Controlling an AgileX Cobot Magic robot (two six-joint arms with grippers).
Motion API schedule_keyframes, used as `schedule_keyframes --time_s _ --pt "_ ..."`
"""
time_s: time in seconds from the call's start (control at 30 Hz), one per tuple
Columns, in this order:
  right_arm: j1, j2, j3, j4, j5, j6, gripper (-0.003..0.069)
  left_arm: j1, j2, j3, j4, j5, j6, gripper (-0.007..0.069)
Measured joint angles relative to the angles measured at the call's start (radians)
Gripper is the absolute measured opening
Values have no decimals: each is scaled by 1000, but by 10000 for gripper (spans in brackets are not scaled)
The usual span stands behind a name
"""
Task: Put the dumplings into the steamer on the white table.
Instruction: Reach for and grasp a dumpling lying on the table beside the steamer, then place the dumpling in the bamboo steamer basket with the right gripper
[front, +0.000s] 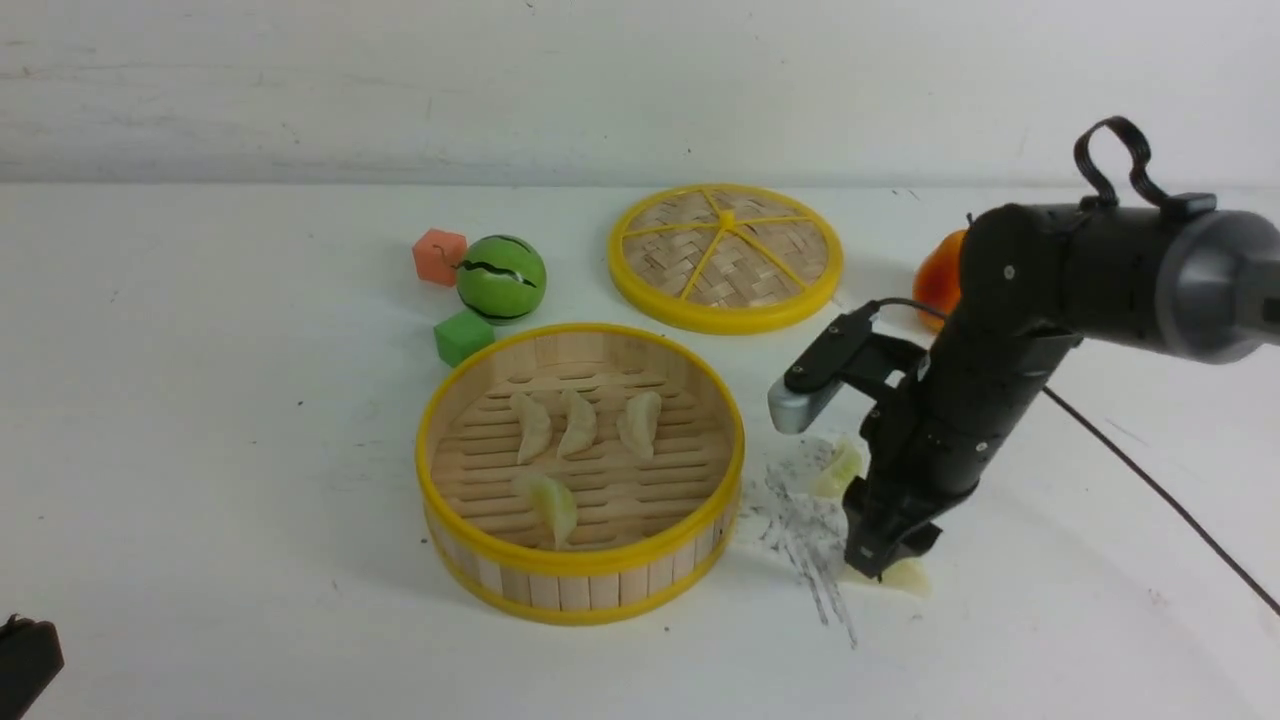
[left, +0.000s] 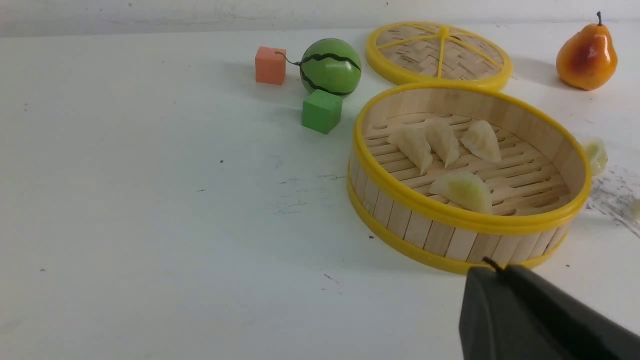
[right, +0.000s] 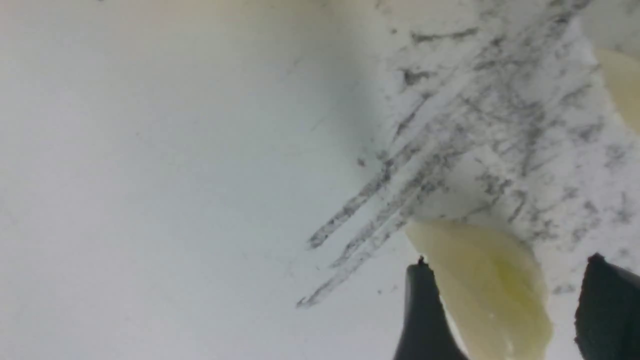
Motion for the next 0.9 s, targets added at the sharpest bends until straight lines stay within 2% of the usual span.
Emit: schedule_keyframes --time_s 0.1,0.2,0.3,0.57,0.7,0.83,0.87,0.9 --pt "0 25 1 -1 -1 -2 340 0 0 0 2 0 0 7" --pt "0 30 1 -1 4 20 230 0 0 0 2 0 0 11" --pt "0 30 -10 -2 23 52 187 0 0 0 2 0 0 14" --pt "0 34 -103 -56 172 163 172 0 0 0 3 0 0 17" --pt "0 34 -201 -46 251 210 168 0 0 0 3 0 0 19" --pt "7 34 -368 145 285 219 168 0 0 0 3 0 0 20" --pt "9 34 -368 155 285 219 168 0 0 0 3 0 0 20" --pt "32 34 -422 240 260 219 168 0 0 0 9 0 0 22"
